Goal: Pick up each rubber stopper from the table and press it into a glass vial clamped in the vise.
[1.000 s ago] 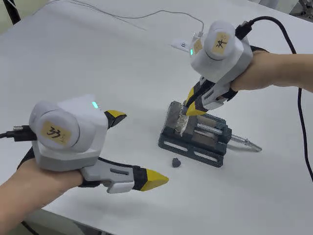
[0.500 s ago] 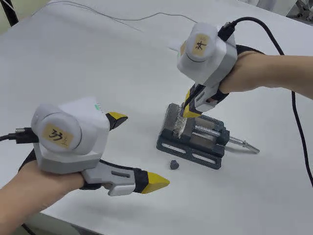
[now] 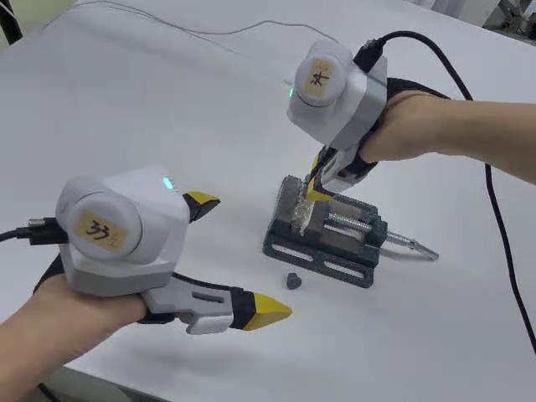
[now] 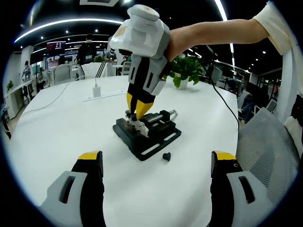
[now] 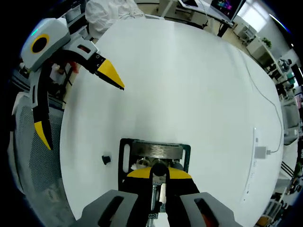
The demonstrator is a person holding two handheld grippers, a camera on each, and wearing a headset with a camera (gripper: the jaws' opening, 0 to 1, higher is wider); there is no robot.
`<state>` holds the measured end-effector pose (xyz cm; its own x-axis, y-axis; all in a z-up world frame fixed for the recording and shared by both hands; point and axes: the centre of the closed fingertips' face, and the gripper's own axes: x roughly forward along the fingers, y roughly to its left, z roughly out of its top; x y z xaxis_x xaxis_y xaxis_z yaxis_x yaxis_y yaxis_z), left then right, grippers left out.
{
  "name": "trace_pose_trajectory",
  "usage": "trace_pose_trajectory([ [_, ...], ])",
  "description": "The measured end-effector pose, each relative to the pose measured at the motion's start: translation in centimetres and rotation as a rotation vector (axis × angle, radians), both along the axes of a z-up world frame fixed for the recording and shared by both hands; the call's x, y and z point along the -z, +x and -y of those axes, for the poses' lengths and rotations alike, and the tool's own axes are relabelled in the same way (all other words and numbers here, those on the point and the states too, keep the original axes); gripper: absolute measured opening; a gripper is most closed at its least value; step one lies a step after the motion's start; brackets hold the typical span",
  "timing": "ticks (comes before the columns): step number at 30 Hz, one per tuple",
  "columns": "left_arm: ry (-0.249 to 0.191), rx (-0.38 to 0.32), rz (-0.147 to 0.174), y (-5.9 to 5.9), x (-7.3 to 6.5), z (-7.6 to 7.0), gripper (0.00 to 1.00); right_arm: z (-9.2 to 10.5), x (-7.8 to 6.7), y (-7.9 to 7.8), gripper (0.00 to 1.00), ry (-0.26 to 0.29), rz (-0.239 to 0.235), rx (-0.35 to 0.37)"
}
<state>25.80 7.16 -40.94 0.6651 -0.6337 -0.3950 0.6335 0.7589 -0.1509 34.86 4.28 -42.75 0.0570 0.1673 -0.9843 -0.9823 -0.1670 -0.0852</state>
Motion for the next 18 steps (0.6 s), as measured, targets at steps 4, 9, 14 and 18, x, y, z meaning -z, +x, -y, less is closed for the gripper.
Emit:
trace_pose_trajectory([
  [4, 0.000, -0.001, 0.000, 0.03, -0.02, -0.04, 0.94, 0.01, 0.08, 0.20, 0.06, 0.004, 0.002, -0.043],
  [9, 0.003, 0.001, -0.002, -0.04, -0.01, -0.05, 0.94, -0.07, 0.19, 0.57, 0.06, 0.009, -0.005, -0.055],
  [14, 0.004, 0.000, -0.005, -0.23, 0.09, -0.03, 0.94, -0.04, 0.22, 0.51, 0.07, 0.006, 0.006, -0.105],
  [18, 0.005, 0.000, -0.008, -0.34, 0.17, -0.02, 0.94, -0.04, 0.27, 0.71, 0.10, 0.013, 0.000, -0.111],
])
